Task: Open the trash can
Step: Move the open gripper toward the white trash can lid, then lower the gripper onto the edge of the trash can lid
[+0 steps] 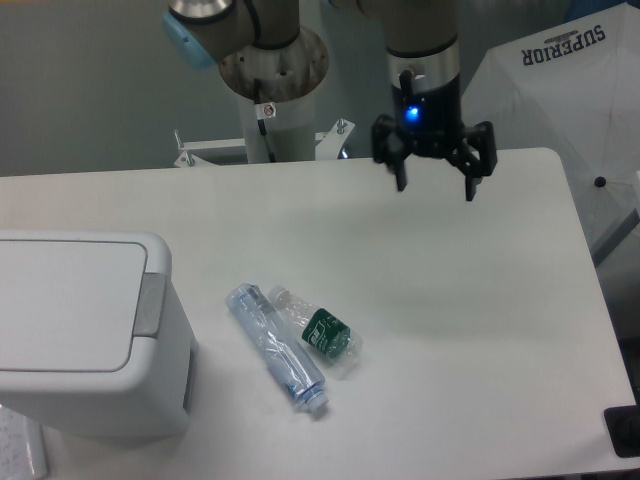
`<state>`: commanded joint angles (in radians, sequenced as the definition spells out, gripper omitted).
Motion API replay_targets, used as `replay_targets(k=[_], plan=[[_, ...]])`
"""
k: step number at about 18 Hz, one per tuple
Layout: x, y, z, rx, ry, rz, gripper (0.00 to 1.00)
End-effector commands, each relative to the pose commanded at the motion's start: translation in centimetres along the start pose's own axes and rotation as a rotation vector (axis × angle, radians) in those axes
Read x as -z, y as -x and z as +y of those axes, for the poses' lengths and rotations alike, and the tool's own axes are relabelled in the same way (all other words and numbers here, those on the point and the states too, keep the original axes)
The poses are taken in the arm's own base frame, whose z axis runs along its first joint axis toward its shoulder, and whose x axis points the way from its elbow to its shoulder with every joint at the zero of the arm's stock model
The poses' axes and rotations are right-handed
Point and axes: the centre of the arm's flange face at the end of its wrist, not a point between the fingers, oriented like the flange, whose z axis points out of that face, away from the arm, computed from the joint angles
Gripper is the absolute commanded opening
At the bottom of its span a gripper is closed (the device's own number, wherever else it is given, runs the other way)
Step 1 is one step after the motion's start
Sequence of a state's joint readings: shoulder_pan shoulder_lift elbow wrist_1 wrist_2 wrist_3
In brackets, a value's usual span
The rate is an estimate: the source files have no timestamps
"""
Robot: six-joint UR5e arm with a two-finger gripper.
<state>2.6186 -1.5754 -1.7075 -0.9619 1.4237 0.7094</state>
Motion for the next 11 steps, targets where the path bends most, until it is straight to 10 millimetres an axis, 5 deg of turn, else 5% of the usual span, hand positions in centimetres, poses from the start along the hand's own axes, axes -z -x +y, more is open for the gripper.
replay_targets(k=[3, 5, 11], plan=[[0.2, -2.0, -1.9, 0.154, -0.026, 0.024, 1.00], [-1.5, -5.0, -3.7, 0.184, -0.015, 0.067, 1.00], [-1.2, -8.1, -9.3, 0.380, -0.081, 0.096, 1.00]])
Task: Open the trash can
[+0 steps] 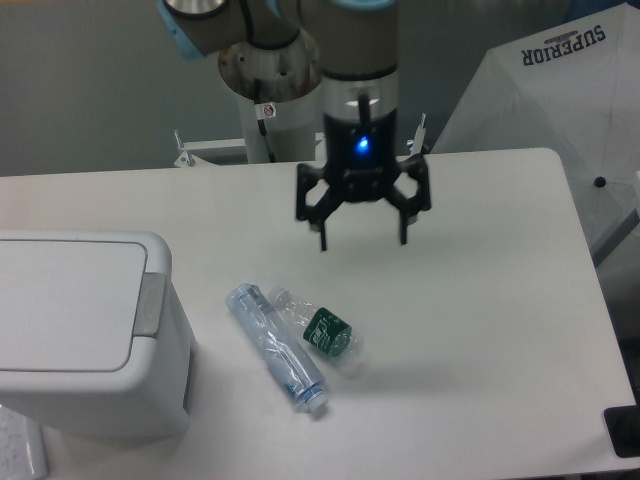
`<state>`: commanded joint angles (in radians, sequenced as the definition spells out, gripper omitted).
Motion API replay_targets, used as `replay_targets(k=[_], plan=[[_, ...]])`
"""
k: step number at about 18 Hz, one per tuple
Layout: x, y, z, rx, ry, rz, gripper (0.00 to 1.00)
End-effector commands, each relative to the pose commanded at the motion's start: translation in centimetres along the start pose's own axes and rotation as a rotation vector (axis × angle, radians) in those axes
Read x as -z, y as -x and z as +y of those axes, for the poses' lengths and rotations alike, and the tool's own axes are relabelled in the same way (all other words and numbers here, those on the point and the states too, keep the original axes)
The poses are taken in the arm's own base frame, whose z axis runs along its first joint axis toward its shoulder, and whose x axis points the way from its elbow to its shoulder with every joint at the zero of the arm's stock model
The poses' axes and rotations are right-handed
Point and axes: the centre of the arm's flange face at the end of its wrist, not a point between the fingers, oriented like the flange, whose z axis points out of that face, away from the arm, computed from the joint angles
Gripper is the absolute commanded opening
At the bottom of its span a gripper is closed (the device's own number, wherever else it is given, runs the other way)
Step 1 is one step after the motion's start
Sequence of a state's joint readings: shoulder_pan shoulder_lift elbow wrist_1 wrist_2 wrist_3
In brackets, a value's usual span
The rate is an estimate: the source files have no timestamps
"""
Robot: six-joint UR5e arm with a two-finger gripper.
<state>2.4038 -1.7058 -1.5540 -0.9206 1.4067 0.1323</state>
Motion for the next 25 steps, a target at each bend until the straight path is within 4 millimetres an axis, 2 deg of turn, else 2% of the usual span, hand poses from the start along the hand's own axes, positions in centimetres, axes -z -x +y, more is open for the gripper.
replay_targets(k=[1, 3, 6, 8, 11, 14, 20, 25], plan=[[0.0, -0.2, -0.3, 0.030, -0.016, 0.007, 1.00], [0.1, -2.4, -0.7, 0.073, -0.047, 0.073, 1.00], [0.5, -3.7, -1.0, 0.131, -0.075, 0.125, 1.00], [0.3, -4.6, -0.8, 0.127, -0.068, 0.147, 1.00], [-0.7, -7.0, -0.1, 0.097, -0.043, 0.166, 1.00], [-0.5, -8.2, 0.1, 0.083, -0.042, 0.176, 1.00], [-1.9, -10.0, 0.8, 0.058, -0.013, 0.190, 1.00], [-2.6, -10.0, 1.2, 0.057, 0.002, 0.190, 1.00]])
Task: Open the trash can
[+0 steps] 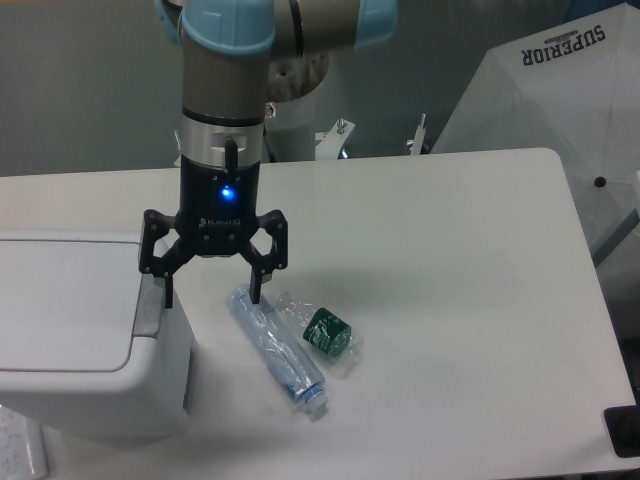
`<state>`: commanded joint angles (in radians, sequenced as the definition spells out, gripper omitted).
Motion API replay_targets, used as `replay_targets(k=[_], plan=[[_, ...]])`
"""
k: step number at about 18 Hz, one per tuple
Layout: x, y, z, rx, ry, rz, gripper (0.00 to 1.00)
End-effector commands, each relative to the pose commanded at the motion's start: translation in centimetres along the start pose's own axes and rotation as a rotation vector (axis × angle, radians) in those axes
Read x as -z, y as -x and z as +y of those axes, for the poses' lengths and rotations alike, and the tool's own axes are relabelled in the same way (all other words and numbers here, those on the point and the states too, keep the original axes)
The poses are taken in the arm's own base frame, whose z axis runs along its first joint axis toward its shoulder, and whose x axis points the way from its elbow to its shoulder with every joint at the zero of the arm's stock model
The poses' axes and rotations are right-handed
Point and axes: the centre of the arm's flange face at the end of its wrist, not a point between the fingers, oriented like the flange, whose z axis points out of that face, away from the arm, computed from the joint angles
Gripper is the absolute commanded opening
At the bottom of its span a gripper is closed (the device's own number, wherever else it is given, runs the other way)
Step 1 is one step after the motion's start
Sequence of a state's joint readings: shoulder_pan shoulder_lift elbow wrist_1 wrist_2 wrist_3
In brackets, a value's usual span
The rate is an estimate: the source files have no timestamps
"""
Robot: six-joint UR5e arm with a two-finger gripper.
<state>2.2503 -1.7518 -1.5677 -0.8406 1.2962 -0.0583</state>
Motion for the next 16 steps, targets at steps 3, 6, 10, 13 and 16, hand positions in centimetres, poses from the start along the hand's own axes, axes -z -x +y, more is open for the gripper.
replay_targets(k=[3, 6, 10, 13, 16], plan=[[-0.8, -0.3, 0.1, -0.005, 0.011, 0.003, 1.00], [-1.0, -0.3, 0.1, -0.006, 0.014, 0.004, 1.00], [-1.2, -0.9, 0.4, -0.014, 0.020, 0.009, 1.00], [-1.3, -0.9, 0.5, -0.013, 0.021, 0.009, 1.00], [-1.3, -0.9, 0.6, -0.016, 0.023, 0.010, 1.00]])
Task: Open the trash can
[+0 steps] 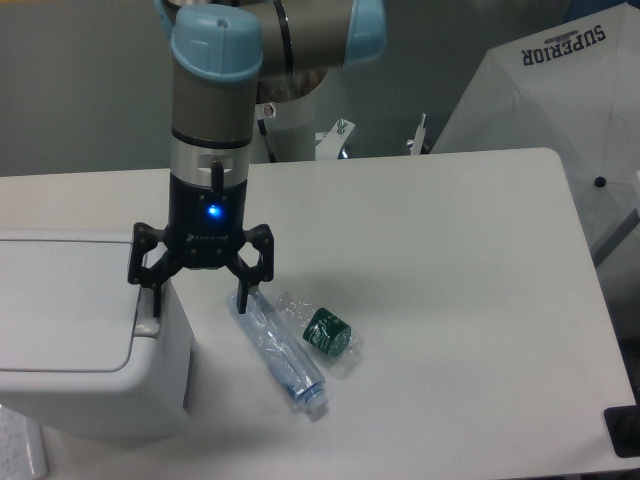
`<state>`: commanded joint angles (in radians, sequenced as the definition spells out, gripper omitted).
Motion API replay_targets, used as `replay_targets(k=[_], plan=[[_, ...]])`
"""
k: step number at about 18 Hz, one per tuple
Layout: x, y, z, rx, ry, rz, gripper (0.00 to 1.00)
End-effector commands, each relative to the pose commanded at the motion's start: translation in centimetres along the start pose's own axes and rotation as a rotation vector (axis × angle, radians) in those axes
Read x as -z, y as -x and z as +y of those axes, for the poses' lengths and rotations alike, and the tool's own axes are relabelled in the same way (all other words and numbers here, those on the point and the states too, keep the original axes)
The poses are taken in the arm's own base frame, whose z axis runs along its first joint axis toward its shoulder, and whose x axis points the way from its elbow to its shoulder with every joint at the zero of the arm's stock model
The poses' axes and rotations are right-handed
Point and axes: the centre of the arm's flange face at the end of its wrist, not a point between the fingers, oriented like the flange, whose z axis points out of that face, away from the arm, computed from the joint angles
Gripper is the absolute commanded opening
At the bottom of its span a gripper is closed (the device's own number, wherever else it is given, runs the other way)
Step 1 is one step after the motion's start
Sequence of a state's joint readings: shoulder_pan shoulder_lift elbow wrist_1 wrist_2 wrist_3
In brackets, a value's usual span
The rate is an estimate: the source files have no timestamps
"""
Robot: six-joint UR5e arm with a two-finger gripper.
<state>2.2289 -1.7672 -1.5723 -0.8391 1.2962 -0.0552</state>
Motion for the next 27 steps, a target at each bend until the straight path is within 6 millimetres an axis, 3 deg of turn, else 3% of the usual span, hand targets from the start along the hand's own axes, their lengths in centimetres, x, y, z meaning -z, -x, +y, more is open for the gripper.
replay_targets(k=[23, 27], plan=[[-0.5, 0.2, 0.1, 0.001, 0.009, -0.002, 1.00], [1.1, -0.2, -0.7, -0.008, -0.024, -0.001, 1.00]])
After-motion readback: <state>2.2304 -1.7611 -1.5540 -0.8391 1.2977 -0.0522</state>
